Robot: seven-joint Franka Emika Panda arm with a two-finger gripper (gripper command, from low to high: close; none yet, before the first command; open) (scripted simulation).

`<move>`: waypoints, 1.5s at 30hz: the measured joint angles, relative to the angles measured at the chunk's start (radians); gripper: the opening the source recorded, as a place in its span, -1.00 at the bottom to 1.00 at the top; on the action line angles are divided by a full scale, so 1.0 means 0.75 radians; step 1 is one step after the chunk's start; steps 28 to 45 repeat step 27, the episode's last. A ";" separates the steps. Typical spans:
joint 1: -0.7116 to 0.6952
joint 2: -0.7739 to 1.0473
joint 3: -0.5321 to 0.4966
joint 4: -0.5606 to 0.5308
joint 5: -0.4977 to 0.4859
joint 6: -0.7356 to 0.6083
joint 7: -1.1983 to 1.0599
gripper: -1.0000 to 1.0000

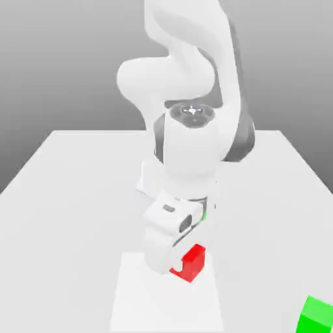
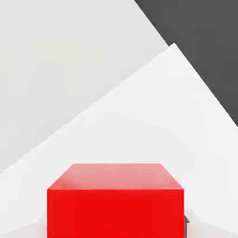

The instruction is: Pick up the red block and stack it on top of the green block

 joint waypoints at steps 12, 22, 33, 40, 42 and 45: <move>0.229 0.261 0.198 0.563 -0.062 -0.304 0.039 -1.00; 0.265 0.456 0.189 0.617 -0.091 -0.160 0.059 1.00; 0.258 0.336 0.200 0.612 -0.072 -0.272 0.047 1.00; 0.258 0.336 0.200 0.612 -0.072 -0.272 0.047 1.00; 0.258 0.336 0.200 0.612 -0.072 -0.272 0.047 1.00; 0.258 0.336 0.200 0.612 -0.072 -0.272 0.047 1.00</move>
